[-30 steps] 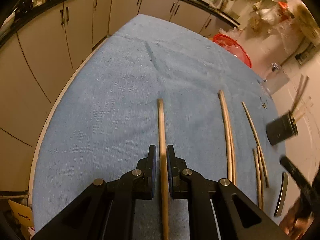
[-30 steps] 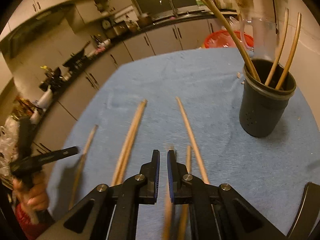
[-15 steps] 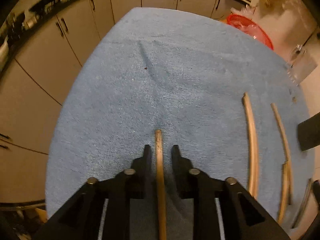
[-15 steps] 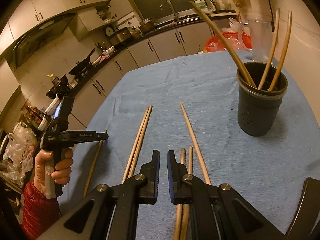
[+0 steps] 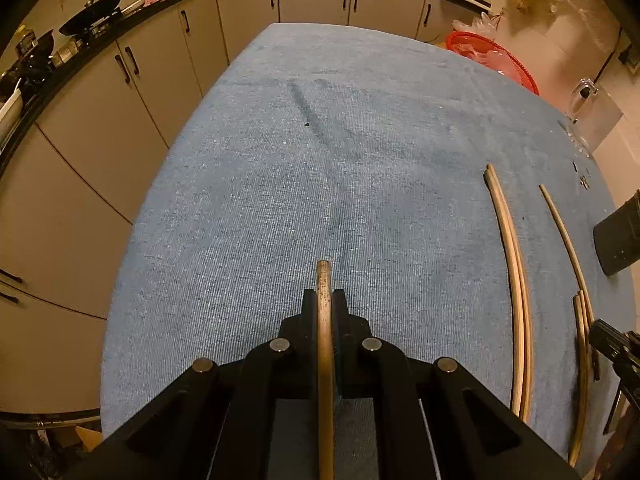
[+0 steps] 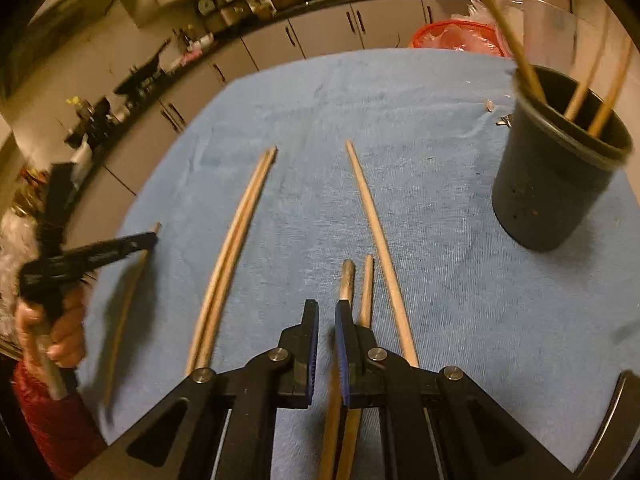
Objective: Organize utensils
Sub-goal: 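Lift the held chopsticks upright with both grippers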
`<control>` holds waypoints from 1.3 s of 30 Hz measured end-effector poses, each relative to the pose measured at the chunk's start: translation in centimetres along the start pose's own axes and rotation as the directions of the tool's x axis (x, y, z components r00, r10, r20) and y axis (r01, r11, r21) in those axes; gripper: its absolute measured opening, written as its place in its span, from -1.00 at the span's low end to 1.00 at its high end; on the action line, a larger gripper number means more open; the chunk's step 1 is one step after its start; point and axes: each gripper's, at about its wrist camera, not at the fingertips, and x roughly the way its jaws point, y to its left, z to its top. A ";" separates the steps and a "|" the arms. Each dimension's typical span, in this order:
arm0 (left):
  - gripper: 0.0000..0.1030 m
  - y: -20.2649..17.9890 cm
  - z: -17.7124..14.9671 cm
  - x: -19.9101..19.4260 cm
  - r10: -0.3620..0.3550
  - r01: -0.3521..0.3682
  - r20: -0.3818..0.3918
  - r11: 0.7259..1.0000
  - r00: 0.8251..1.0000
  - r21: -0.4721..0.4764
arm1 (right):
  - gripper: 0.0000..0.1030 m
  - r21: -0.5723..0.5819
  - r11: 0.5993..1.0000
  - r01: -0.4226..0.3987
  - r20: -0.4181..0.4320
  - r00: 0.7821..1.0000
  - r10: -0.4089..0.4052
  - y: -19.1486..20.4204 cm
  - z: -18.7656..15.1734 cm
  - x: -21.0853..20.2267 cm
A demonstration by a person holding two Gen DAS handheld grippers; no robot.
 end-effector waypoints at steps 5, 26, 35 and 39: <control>-0.86 0.0 1.2 0.3 -0.014 0.014 -0.007 1.000 1.000 0.007 | -0.79 -0.032 0.997 0.076 -0.055 0.995 -0.078 0.3 0.6 1.4; -0.86 -0.8 1.9 0.8 0.020 -0.020 -0.003 0.999 1.000 0.044 | -0.71 -0.148 0.973 0.177 -0.130 0.972 -0.197 2.5 2.9 4.0; -0.87 -1.4 2.4 0.8 -0.065 0.065 0.009 0.998 0.998 0.018 | -0.85 -0.150 0.984 0.093 -0.092 0.990 -0.107 4.2 3.6 4.1; -0.87 -1.5 1.8 -2.1 -0.114 0.113 0.085 0.994 0.990 0.015 | -0.85 -0.123 0.990 0.066 0.059 0.997 -0.059 4.9 3.7 0.4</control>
